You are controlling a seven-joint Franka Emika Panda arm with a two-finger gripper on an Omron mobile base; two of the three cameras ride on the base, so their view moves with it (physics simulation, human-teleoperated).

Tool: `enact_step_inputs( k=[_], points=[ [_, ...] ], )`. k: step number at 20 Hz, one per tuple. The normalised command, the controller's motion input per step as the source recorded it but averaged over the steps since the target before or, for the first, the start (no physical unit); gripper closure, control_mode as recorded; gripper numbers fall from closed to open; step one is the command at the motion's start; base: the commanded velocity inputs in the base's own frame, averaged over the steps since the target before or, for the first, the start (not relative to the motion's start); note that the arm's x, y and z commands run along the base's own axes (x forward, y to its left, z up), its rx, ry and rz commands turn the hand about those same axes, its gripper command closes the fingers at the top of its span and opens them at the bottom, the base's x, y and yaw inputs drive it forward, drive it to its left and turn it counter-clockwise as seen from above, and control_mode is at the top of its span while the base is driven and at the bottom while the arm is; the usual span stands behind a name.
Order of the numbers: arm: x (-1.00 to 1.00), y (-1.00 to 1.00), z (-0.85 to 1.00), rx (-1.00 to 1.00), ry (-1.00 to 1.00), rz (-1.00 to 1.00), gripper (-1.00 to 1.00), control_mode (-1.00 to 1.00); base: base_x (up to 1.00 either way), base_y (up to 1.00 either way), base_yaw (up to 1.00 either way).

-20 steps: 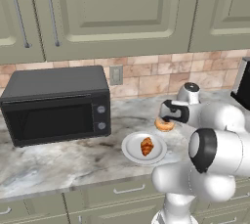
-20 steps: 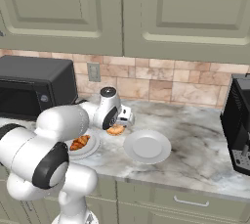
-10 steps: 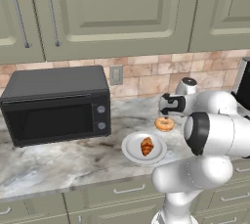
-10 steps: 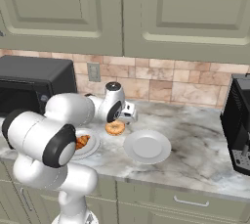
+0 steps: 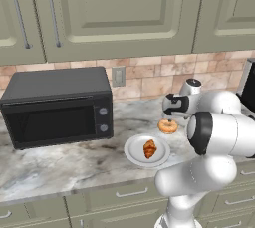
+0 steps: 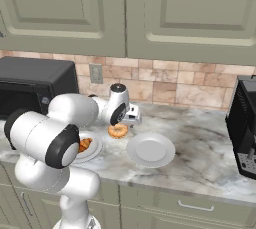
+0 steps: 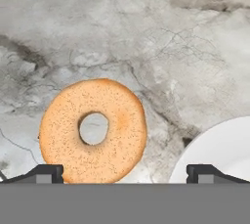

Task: Place the pastries on the plates.

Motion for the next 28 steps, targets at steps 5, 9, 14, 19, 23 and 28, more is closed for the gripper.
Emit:
enact_step_inputs(
  k=[5, 9, 14, 19, 23, 28],
  points=[
    [0.01, 0.00, -0.02, 0.00, 0.00, 0.07, -1.00, -1.00, 0.00, 0.00, 0.00],
    [0.11, 0.00, -0.01, 0.00, 0.00, 0.03, -1.00, -1.00, 0.00, 0.00, 0.00],
    [0.04, 0.00, -0.08, 0.00, 0.00, 0.05, -1.00, -1.00, 0.00, 0.00, 0.00],
    [0.00, 0.00, -0.15, 0.00, 0.00, 0.03, -1.00, -1.00, 0.00, 0.00, 0.00],
    [0.05, 0.00, -0.18, 0.00, 0.04, 0.03, -1.00, -1.00, 0.00, 0.00, 0.00],
    [0.09, 0.00, -0.12, 0.00, 0.05, 0.02, -1.00, -1.00, 0.00, 0.00, 0.00]
  ],
)
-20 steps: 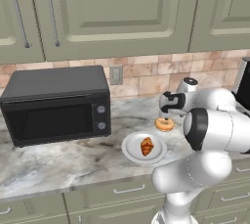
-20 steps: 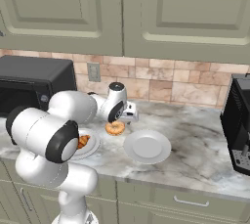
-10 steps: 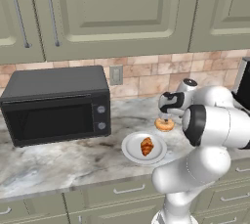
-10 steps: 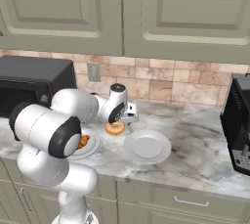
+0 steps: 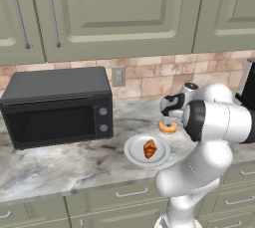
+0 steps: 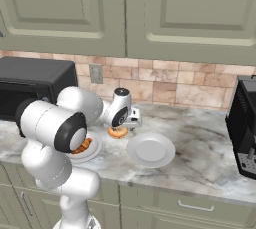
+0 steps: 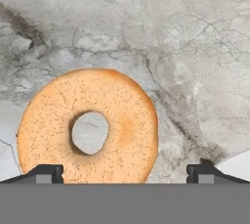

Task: Place the pastries on the plates.

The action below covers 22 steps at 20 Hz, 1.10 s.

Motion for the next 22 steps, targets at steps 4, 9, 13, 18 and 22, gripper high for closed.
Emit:
enact_step_inputs(
  k=[4, 9, 13, 18, 22],
  points=[
    [0.07, 0.00, -0.02, 0.00, 0.01, 0.02, -1.00, -1.00, 0.00, 0.00, 0.00],
    [0.02, 0.00, 0.00, 0.00, 0.00, 0.02, -1.00, -1.00, 0.00, 0.00, 0.00],
    [0.00, 0.00, 0.00, 0.00, 0.00, 0.03, -1.00, -1.00, 0.00, 0.00, 0.00],
    [0.02, 0.00, -0.07, 0.00, 0.00, 0.04, -1.00, -1.00, 0.00, 0.00, 0.00],
    [0.05, 0.00, -0.11, 0.00, 0.00, 0.05, -1.00, -1.00, 0.00, 0.00, 0.00]
  ],
)
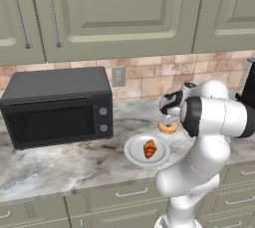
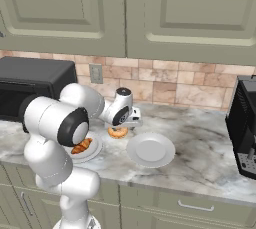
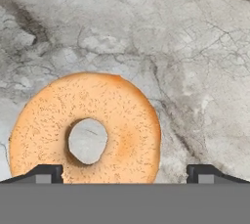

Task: Place the pastries on the plates.

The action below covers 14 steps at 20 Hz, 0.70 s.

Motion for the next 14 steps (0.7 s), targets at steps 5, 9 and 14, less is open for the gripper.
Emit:
enact_step_inputs(
  k=[5, 9, 14],
  points=[
    [0.05, 0.00, -0.18, 0.00, 0.01, 0.04, -1.00, -1.00, 0.00, 0.00, 0.00],
    [0.03, 0.00, -0.17, 0.00, 0.00, 0.04, -1.00, -1.00, 0.00, 0.00, 0.00],
    [0.12, -0.01, -0.11, 0.00, 0.00, 0.04, -1.00, -1.00, 0.00, 0.00, 0.00]
  ],
)
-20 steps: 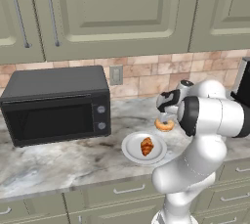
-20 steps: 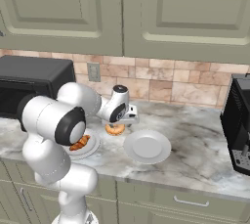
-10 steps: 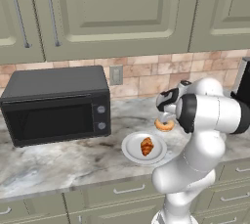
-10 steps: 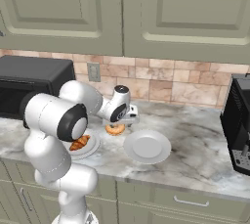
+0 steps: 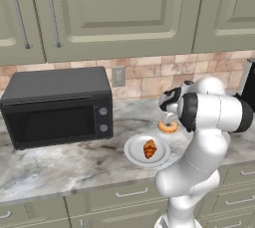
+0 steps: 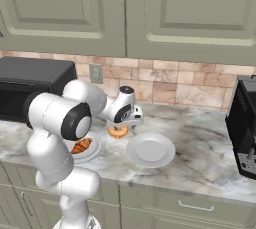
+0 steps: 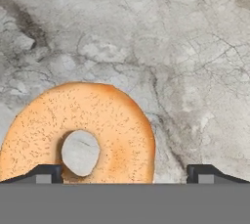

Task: Place the pastries on the plates.

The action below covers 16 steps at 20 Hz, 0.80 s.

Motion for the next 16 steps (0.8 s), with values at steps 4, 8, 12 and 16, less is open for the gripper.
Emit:
enact_step_inputs(
  k=[4, 8, 12, 16],
  points=[
    [0.13, 0.00, -0.09, 0.00, 0.00, 0.03, -1.00, -1.00, 0.00, 0.00, 0.00],
    [0.04, -0.07, -0.16, 0.00, 0.02, 0.01, -1.00, -1.00, 0.00, 0.00, 0.00],
    [0.00, -0.09, -0.22, 0.00, 0.01, 0.00, -1.00, -1.00, 0.00, 0.00, 0.00],
    [0.00, -0.27, -0.15, 0.02, 0.00, 0.00, -1.00, -1.00, 0.00, 0.00, 0.00]
  ],
)
